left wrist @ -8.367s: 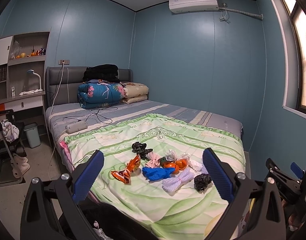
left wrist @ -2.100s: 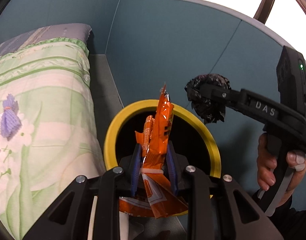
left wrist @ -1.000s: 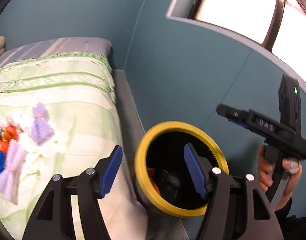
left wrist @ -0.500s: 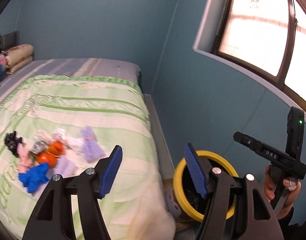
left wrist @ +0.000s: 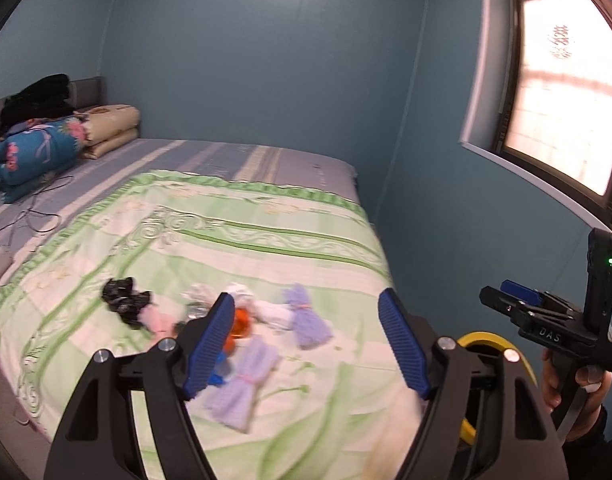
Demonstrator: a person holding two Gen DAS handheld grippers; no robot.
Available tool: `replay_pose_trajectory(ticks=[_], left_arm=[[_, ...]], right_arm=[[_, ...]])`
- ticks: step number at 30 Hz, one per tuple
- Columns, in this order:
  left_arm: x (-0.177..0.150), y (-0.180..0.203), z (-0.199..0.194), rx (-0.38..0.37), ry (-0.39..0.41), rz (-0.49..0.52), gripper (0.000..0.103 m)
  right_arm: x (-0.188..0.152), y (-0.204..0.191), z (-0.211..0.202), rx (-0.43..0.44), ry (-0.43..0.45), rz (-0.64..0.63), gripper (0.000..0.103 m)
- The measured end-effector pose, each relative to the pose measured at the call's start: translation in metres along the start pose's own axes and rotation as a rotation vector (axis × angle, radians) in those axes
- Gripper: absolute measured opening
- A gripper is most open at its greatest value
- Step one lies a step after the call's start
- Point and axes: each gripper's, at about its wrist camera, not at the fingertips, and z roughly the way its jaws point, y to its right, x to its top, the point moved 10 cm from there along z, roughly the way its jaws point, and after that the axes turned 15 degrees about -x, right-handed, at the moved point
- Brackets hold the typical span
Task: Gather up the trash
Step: 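Move both open tools back over the trash on the bed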
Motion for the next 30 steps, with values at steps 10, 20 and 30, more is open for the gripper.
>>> replay_pose_trajectory(ticks=[10,20,30], left_arm=[[-0.017,-0.075,-0.015,0.083,-0.005,-0.055,0.078],[-0.063,-0.149,0.008,0.097,-0.072,-0.146,0.078],[-0.127,-0.197,0.046,0.095,-0.174,-0.261,0.078]], right_arm=[[-0.001,-0.069,0.049,0.032,-0.041,-0.069,0.070],[-0.021,-0.109,0.110,0.014,-0.119,-0.130,0.070],[-0.046,-0.133,0.167,-0.020,-0.178,-0.194,0.070]])
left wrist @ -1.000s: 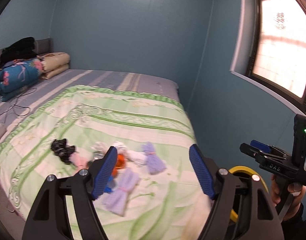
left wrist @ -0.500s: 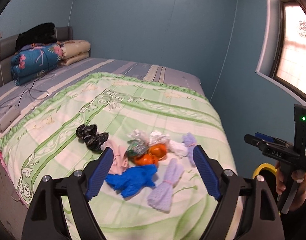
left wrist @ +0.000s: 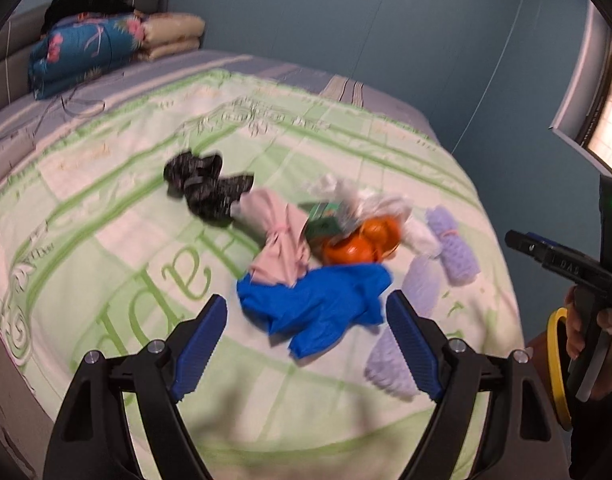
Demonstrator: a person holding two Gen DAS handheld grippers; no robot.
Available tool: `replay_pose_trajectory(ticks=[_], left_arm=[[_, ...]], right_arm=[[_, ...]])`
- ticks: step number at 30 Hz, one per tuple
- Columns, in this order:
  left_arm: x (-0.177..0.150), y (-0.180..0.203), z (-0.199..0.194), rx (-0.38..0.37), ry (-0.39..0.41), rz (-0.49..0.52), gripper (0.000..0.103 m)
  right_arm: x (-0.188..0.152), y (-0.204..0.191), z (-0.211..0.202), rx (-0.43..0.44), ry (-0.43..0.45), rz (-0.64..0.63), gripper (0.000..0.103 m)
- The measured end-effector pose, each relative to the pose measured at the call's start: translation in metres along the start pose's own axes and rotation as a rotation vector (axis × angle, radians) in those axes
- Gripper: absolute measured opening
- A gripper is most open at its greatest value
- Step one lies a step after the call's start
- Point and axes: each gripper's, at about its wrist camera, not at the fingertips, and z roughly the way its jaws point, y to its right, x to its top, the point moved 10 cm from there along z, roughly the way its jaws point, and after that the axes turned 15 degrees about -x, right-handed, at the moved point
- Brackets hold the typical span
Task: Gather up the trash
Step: 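Move both open tools back over the trash on the bed, then grasp the blue glove with left tool while right tool grasps purple foam net, then carry the blue glove and purple foam net over the bin with both tools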
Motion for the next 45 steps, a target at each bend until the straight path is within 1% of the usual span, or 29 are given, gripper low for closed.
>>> replay_pose_trajectory(ticks=[5,9,12,14,20,22,24,25,27,28,30,31,33,34,35,36,39,45], left_arm=[[-0.012,-0.012,0.026,-0.011,-0.046,-0.030,0.078],[-0.015,-0.016,0.041,-0.026,-0.067,-0.042,0.078],[-0.017,-0.019,0.052,-0.021,-0.081,-0.050,0.078],[-0.018,-0.020,0.059,-0.032,-0.088,-0.070,0.078],[-0.014,-0.017,0.074,-0.027,-0.100,-0.058,0.078],[-0.013,-0.018,0.078,-0.021,-0.104,-0.056,0.075],[-0.013,-0.018,0.081,-0.021,-0.110,-0.059,0.068],[-0.014,-0.018,0.082,-0.021,-0.112,-0.058,0.066],[-0.016,-0.018,0.085,-0.020,-0.120,-0.048,0.059],[-0.017,-0.018,0.086,-0.014,-0.123,-0.043,0.057],[-0.018,-0.019,0.087,-0.008,-0.126,-0.031,0.045],[-0.019,-0.019,0.087,-0.006,-0.128,-0.031,0.041],[-0.020,-0.020,0.087,0.000,-0.130,-0.028,0.029],[-0.021,-0.020,0.087,0.003,-0.131,-0.023,0.027],[-0.021,-0.019,0.086,0.004,-0.132,-0.017,0.021],[-0.022,-0.018,0.085,0.008,-0.136,-0.006,0.018],[-0.023,-0.018,0.082,0.015,-0.137,-0.003,0.014],[-0.020,-0.019,0.066,0.007,-0.111,-0.034,0.012]], right_arm=[[-0.006,-0.004,0.025,-0.028,-0.019,-0.025,0.070],[-0.009,-0.006,0.040,-0.038,-0.030,-0.030,0.075],[-0.010,-0.006,0.051,-0.050,-0.042,-0.038,0.075],[-0.011,-0.008,0.057,-0.054,-0.045,-0.044,0.075],[-0.009,-0.011,0.073,-0.065,-0.058,-0.052,0.075],[-0.009,-0.012,0.080,-0.071,-0.072,-0.052,0.074],[-0.009,-0.014,0.087,-0.071,-0.086,-0.053,0.072],[-0.009,-0.015,0.090,-0.071,-0.092,-0.055,0.071],[-0.012,-0.019,0.095,-0.067,-0.108,-0.062,0.066],[-0.014,-0.020,0.098,-0.063,-0.121,-0.062,0.061],[-0.017,-0.022,0.102,-0.054,-0.140,-0.055,0.053],[-0.018,-0.024,0.103,-0.048,-0.147,-0.051,0.048],[-0.019,-0.027,0.103,-0.044,-0.151,-0.055,0.042],[-0.020,-0.029,0.102,-0.043,-0.152,-0.064,0.037],[-0.021,-0.032,0.102,-0.041,-0.153,-0.075,0.035],[-0.023,-0.034,0.101,-0.040,-0.155,-0.086,0.032],[-0.023,-0.035,0.100,-0.040,-0.157,-0.091,0.028],[-0.021,-0.023,0.091,-0.013,-0.176,-0.033,0.024]])
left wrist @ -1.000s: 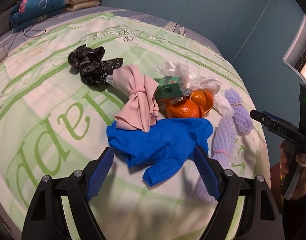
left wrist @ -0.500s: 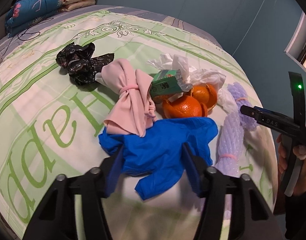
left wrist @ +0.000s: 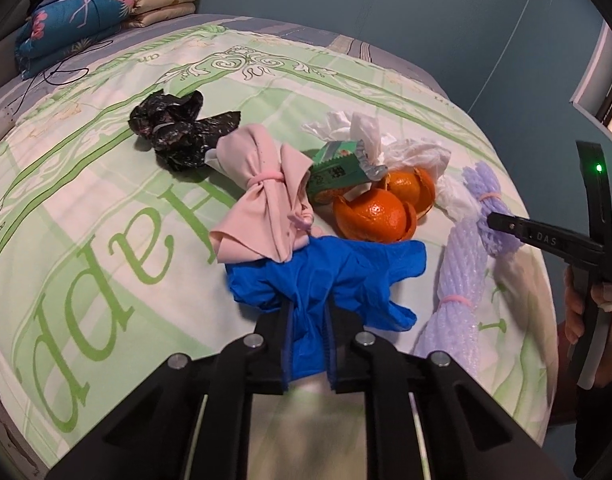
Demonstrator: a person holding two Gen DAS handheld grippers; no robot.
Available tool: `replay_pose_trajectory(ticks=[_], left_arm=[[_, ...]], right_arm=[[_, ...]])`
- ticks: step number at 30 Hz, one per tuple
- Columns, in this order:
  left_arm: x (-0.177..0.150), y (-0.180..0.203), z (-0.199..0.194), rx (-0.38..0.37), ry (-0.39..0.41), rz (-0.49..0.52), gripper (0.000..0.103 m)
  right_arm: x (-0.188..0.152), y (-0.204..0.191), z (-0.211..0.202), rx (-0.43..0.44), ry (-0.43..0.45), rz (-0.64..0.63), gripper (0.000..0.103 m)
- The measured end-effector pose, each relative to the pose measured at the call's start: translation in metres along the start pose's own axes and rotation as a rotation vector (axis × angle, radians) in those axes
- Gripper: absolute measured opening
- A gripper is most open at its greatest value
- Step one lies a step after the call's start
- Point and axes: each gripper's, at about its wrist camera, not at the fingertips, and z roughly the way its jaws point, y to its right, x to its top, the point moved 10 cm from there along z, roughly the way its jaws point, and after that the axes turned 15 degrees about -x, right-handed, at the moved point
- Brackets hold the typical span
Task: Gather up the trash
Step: 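Carry the blue glove and purple foam net over the bin with both tools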
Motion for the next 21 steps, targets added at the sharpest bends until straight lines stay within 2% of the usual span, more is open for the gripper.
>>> replay_pose_trajectory(ticks=[14,21], left_arm=[[0.002,0.008,-0.051,-0.003,0.065,0.002,0.012],[0.009,0.029,-0.076,-0.013,0.099,0.029,0.012]], right_arm=[[-0.008,0.024,-0.072,0.084,0.056,0.039,0.024],[-0.021,0.030,-0.115,0.123,0.082,0.030,0.024]])
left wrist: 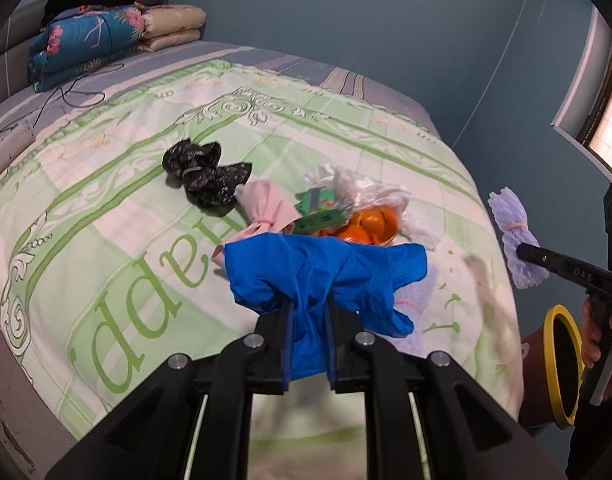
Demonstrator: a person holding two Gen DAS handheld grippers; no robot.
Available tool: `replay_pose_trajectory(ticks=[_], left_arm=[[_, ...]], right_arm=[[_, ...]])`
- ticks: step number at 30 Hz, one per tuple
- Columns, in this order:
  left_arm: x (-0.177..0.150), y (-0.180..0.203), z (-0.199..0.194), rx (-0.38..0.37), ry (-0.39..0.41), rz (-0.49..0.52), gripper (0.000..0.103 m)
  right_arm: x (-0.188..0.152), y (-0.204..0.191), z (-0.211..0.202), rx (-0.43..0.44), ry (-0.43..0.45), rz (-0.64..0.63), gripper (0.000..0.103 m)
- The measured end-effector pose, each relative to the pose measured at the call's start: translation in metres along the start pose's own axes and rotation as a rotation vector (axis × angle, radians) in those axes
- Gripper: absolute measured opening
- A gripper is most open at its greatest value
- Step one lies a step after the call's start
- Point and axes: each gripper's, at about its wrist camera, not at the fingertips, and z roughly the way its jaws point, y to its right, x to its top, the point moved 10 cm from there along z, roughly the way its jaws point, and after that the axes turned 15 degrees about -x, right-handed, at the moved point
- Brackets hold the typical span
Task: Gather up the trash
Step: 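Carry the blue glove and purple foam net over the bin with both tools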
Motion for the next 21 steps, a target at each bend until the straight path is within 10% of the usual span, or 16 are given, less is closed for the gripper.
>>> replay_pose_trajectory(ticks=[21], left_arm=[[0.018,0.112,0.000,-0.186,-0.010,0.126,0.012]], right_arm=[[-0.043,0.079,-0.102,-0.097,0.037,0.157,0.024]])
